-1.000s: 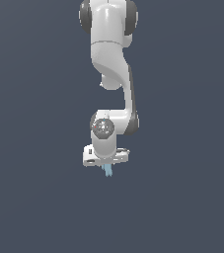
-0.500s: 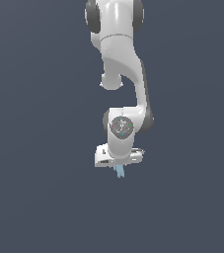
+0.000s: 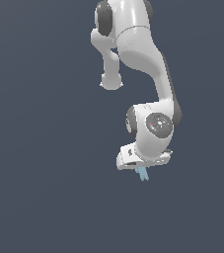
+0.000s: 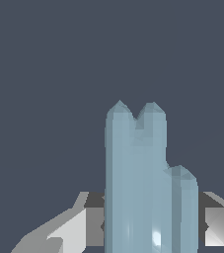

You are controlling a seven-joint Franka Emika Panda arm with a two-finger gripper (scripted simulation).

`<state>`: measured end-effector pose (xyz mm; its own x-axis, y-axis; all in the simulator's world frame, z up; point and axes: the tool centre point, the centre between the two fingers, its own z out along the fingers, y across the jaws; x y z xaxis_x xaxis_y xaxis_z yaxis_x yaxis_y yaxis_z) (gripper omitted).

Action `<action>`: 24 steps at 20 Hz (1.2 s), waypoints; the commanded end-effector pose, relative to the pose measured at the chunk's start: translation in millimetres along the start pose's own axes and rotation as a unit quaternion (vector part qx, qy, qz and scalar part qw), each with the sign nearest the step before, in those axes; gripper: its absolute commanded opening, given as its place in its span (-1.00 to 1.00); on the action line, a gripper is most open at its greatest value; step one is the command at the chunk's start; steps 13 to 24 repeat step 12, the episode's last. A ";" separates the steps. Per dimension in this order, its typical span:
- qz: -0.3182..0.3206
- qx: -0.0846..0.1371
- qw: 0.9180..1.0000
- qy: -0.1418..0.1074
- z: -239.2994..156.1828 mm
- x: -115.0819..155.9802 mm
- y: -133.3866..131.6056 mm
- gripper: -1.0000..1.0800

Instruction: Pick up the object and move it to a goal position.

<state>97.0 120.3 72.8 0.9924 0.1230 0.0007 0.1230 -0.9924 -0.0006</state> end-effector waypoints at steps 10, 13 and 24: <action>0.001 0.000 1.000 0.000 -16.4 17.2 -35.9 -1.00; 0.001 0.000 1.000 0.000 -16.6 17.5 -36.5 -1.00; 0.001 0.000 1.000 0.000 -16.6 17.5 -36.5 -1.00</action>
